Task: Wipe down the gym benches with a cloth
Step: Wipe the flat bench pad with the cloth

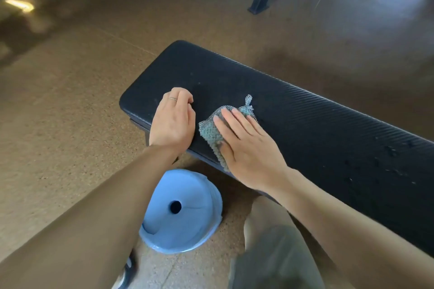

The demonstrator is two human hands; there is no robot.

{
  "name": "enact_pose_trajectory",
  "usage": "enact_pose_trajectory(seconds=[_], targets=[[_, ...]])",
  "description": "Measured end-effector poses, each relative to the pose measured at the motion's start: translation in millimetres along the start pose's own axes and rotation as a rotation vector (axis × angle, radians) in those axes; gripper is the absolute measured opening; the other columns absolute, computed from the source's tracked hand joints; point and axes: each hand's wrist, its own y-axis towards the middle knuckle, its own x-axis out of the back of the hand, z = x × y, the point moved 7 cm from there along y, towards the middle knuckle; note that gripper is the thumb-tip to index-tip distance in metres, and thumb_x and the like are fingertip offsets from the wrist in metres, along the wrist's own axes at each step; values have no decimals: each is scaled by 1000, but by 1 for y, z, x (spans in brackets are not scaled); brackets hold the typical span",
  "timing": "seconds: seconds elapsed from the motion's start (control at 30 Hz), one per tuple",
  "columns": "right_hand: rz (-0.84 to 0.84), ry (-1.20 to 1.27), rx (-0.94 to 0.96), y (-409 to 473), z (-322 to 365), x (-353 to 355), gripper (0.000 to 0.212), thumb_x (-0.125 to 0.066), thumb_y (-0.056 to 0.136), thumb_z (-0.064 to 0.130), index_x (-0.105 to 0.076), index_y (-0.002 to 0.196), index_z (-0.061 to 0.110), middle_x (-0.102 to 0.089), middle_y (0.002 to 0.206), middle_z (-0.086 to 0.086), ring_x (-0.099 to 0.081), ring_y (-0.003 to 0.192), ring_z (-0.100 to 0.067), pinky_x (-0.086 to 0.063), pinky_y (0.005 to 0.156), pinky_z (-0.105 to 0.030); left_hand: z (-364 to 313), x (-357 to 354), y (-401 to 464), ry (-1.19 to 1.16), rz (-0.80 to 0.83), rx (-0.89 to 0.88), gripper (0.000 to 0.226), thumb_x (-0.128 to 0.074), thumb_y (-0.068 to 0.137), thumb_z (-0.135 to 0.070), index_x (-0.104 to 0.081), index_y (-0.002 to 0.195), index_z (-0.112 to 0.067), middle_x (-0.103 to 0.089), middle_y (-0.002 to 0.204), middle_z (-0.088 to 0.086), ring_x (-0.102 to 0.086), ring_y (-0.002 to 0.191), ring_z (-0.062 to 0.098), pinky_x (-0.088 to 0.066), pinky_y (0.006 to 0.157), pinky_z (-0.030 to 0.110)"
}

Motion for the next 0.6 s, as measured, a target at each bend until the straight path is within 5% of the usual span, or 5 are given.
enact_pose_trajectory(seconds=[0.17, 0.27, 0.43, 0.6], targets=[[8, -28, -254, 64, -90, 13, 58, -13, 110, 38, -11, 165, 20, -7, 173, -4, -4, 159, -22, -3, 129, -40, 1, -1, -1, -11, -39, 2, 18, -38, 104, -11, -55, 109, -10, -58, 118, 7, -51, 102, 23, -46, 87, 36], [-38, 28, -347, 56, -77, 12, 59, -14, 110, 36, -9, 165, 16, -6, 173, -7, -3, 159, -26, -3, 129, -43, 2, -1, -1, -6, -42, -6, 18, -38, 103, -11, -55, 108, -10, -57, 117, 7, -51, 100, 24, -47, 84, 41], [-55, 10, -179, -50, 9, 0, 63, -15, 106, 39, -20, 164, 14, -16, 171, -8, -13, 158, -26, -13, 128, -45, 2, 1, -3, -2, -53, -10, 16, -39, 102, -10, -54, 107, -8, -58, 116, 9, -51, 99, 27, -46, 84, 43], [-70, -66, -190, -20, -63, 9, 61, -17, 107, 41, -26, 162, 17, -24, 169, -6, -19, 157, -25, -11, 128, -40, -1, 1, -2, 6, -50, -7, 16, -40, 104, -13, -55, 110, -9, -58, 117, 8, -51, 100, 24, -46, 85, 38]])
